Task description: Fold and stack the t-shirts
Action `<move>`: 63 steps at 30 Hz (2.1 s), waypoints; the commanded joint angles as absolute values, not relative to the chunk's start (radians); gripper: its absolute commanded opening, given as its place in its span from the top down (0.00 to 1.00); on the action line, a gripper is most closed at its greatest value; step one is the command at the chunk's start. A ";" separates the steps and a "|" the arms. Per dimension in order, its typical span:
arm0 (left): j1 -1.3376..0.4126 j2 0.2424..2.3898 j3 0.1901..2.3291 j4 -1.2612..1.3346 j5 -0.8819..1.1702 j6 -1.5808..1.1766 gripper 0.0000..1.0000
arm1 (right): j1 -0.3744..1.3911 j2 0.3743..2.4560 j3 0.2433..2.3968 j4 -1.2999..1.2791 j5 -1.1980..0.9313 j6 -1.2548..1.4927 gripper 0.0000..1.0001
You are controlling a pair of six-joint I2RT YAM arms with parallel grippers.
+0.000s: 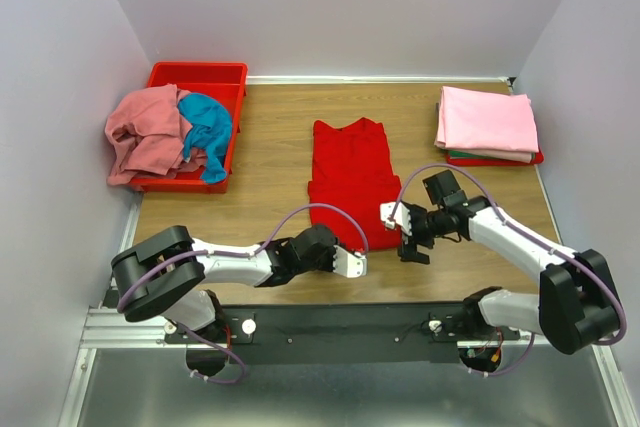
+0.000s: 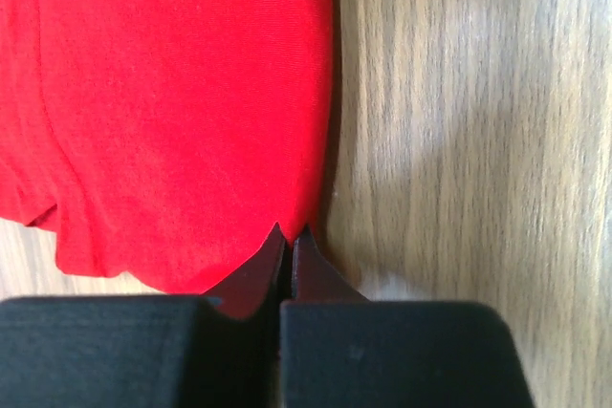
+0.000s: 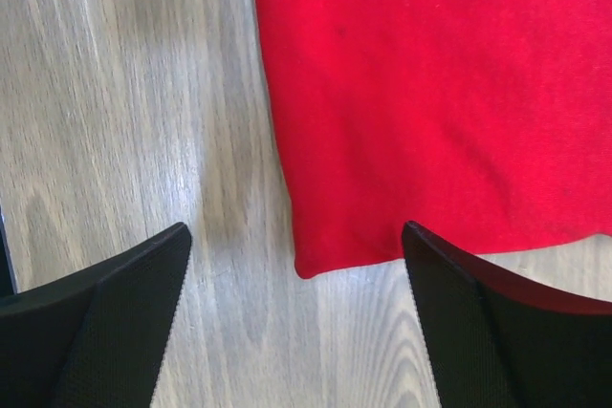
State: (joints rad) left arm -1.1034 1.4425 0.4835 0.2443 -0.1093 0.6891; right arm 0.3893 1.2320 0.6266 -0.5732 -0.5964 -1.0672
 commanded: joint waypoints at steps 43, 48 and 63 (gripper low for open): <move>-1.100 1.267 0.439 0.192 0.046 0.709 1.00 | 0.543 1.387 0.726 -0.572 -0.491 -0.923 1.00; -1.100 1.244 0.433 0.187 0.058 0.715 1.00 | 0.540 1.374 0.736 -0.603 -0.497 -0.940 1.00; -1.101 1.210 0.439 0.146 0.143 0.706 1.00 | 0.525 1.299 0.747 -0.690 -0.563 -0.980 1.00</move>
